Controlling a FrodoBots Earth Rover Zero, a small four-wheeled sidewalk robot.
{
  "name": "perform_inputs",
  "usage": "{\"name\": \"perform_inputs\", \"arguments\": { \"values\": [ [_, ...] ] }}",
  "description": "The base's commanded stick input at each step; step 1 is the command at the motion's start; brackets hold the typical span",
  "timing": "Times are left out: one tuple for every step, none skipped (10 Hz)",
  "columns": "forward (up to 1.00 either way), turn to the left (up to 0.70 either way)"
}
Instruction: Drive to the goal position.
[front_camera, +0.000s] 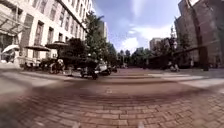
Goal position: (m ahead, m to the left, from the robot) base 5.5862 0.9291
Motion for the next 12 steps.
{"name": "perform_inputs", "arguments": {
  "values": [
    [0.70,0.00],
    [0.70,0.00],
    [0.70,0.00],
    [0.70,0.00],
    [0.70,0.00],
    [0.70,0.00],
    [0.70,0.00],
    [0.70,0.00],
    [0.70,0.00],
    [0.70,0.00],
    [0.70,0.00],
    [0.70,0.00]
  ]
}}
